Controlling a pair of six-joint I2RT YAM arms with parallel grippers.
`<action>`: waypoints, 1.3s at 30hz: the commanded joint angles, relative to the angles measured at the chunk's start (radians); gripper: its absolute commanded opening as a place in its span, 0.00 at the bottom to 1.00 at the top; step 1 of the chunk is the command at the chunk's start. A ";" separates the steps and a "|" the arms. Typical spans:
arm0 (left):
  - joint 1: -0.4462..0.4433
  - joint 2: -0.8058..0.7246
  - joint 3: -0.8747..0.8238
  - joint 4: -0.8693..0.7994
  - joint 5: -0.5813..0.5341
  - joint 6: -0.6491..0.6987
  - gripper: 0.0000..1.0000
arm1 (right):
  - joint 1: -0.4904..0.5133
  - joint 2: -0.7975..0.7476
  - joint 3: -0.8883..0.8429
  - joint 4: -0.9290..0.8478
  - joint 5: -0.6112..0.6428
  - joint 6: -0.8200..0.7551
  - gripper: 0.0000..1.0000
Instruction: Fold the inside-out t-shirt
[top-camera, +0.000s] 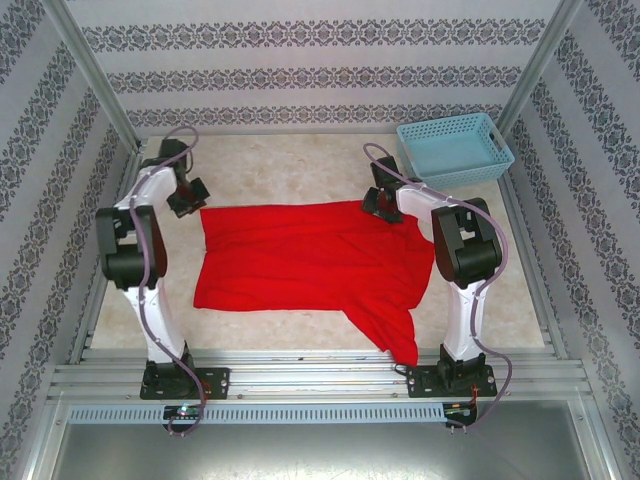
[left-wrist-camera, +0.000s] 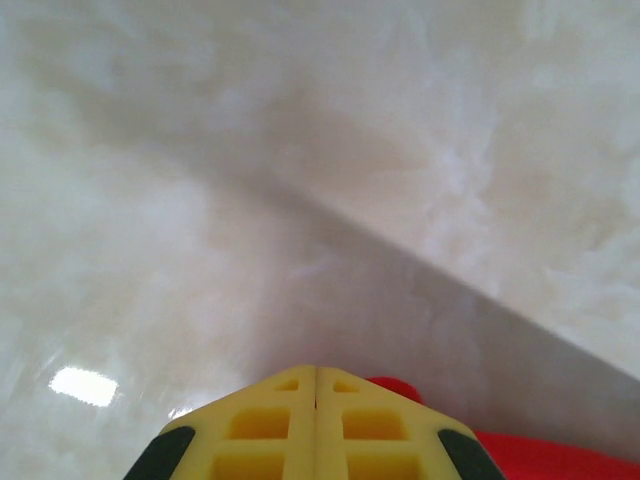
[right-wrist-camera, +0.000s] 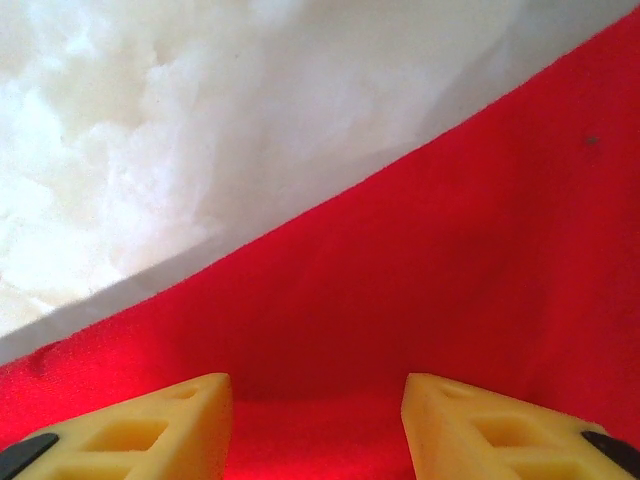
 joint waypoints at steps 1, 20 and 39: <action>0.057 -0.129 -0.102 0.156 0.071 -0.130 0.00 | -0.003 -0.013 -0.037 -0.034 0.027 -0.023 0.51; -0.030 -0.195 -0.171 0.139 0.058 -0.073 0.51 | -0.015 -0.206 -0.101 0.003 0.073 -0.107 0.57; -0.024 0.011 -0.333 0.323 0.089 -0.229 0.52 | -0.130 -0.006 0.023 -0.082 0.027 0.083 0.56</action>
